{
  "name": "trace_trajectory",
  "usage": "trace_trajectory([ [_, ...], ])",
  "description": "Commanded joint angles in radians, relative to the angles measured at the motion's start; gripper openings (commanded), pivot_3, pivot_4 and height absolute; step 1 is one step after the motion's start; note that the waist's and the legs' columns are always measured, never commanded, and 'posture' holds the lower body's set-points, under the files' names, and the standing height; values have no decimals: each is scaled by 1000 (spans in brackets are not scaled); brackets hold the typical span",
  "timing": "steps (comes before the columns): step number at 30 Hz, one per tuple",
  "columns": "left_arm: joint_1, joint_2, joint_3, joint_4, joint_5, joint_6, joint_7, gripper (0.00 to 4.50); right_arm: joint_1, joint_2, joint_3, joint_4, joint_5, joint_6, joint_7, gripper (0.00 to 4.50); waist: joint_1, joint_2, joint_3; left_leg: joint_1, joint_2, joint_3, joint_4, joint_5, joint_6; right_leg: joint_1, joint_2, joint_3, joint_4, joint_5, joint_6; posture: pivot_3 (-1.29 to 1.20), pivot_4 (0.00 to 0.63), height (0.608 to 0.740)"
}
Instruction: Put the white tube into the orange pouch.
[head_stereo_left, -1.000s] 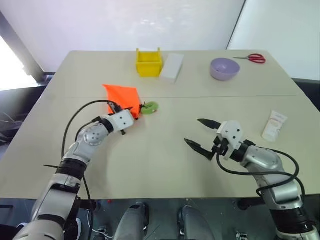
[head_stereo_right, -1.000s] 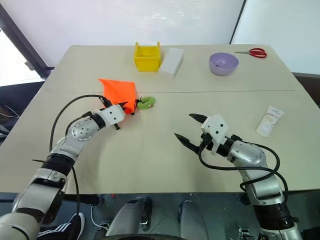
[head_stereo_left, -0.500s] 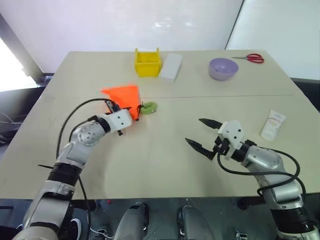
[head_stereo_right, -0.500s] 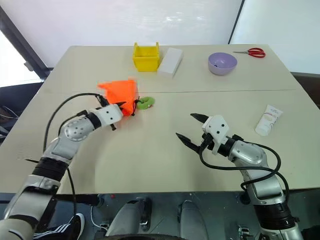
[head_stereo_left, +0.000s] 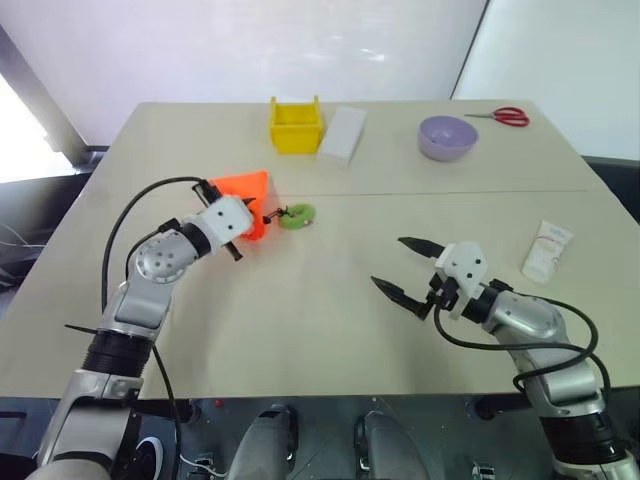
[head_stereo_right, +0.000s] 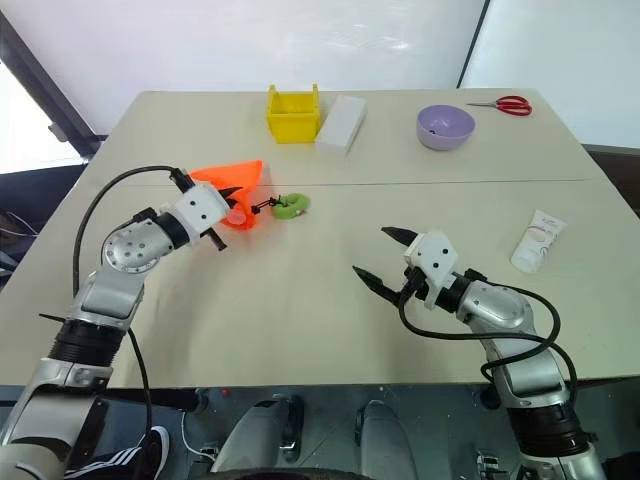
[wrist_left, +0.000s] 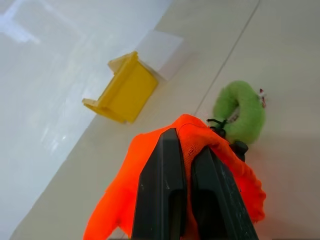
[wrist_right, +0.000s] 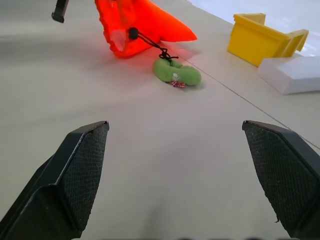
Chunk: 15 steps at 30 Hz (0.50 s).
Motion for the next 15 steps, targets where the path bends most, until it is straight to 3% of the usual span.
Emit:
trace_trajectory([
  [1, -24, 5, 24, -79, -61, 20, -47, 63, -9, -7, -20, -5, 0, -26, 9, 4500, 1, 0, 0, 0, 0, 0, 0, 0, 0, 0, 0, 0, 0, 0, 0, 0, 150, 740],
  [9, -47, -10, 34, -182, -150, 106, -103, 63, -5, -8, -23, -2, -3, -28, 11, 4500, 0, 0, 0, 0, 0, 0, 0, 0, 0, 0, 0, 0, 0, 0, 0, 0, 150, 740],
  [15, 25, -33, 23, -287, -279, 164, -193, 63, -2, -13, -28, 5, -6, -30, 14, 4500, -1, 0, 0, 0, 0, 0, 0, 0, 0, 0, 0, 0, -1, 0, 0, 0, 150, 740],
])
